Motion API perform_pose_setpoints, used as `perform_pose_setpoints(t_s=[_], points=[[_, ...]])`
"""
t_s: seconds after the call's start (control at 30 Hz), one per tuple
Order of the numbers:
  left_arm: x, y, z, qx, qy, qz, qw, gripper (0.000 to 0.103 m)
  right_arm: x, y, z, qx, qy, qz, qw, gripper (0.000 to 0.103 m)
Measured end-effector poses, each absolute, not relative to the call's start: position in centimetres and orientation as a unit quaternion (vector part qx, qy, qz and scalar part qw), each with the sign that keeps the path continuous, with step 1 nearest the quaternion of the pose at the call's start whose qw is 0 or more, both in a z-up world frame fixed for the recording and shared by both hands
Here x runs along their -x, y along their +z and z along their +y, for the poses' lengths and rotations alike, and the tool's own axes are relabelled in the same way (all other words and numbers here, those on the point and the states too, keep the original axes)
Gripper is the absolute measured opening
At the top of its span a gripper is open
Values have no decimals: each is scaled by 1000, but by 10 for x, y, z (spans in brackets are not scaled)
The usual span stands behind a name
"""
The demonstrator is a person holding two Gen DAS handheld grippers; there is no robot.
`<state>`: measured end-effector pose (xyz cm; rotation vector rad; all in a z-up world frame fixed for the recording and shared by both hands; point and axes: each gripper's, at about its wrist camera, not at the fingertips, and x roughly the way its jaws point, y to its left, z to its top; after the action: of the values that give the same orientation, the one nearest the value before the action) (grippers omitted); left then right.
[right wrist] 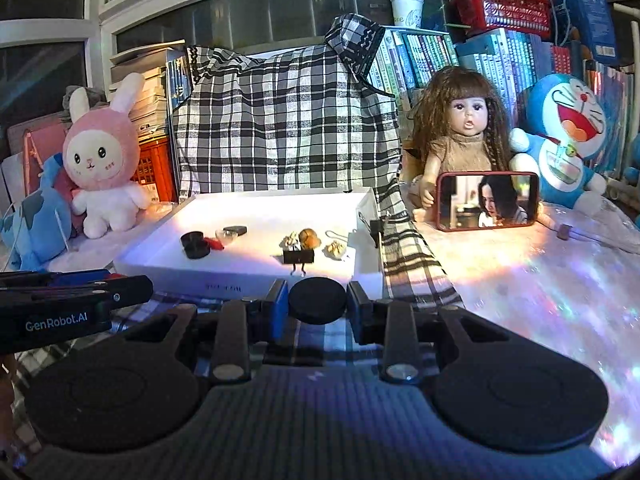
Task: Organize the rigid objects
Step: 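Carry the black cap and red-handled item over the white tray with both tools, then open the left tool dropping the red item while the right tool releases the black cap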
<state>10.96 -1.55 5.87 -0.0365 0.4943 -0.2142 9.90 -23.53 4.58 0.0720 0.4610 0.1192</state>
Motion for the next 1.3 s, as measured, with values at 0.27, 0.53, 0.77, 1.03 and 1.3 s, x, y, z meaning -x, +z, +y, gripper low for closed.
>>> perform_pose_setpoints(t_s=[0.27, 0.53, 0.77, 1.03, 1.3], points=[[-164, 69, -8, 48, -119, 255, 958, 42, -154, 52, -239, -54, 62, 259, 962, 37], [-254, 78, -11, 52, -119, 289, 948, 42, -232, 61, -245, -88, 73, 310, 944, 37], [-319, 70, -2, 61, -101, 322, 939, 42, -289, 64, -247, -91, 64, 340, 934, 37], [-356, 52, 12, 69, -87, 348, 931, 42, -326, 50, -237, -66, 56, 362, 928, 38], [-372, 33, 9, 67, -79, 353, 930, 42, -341, 28, -227, -52, 53, 367, 927, 38]])
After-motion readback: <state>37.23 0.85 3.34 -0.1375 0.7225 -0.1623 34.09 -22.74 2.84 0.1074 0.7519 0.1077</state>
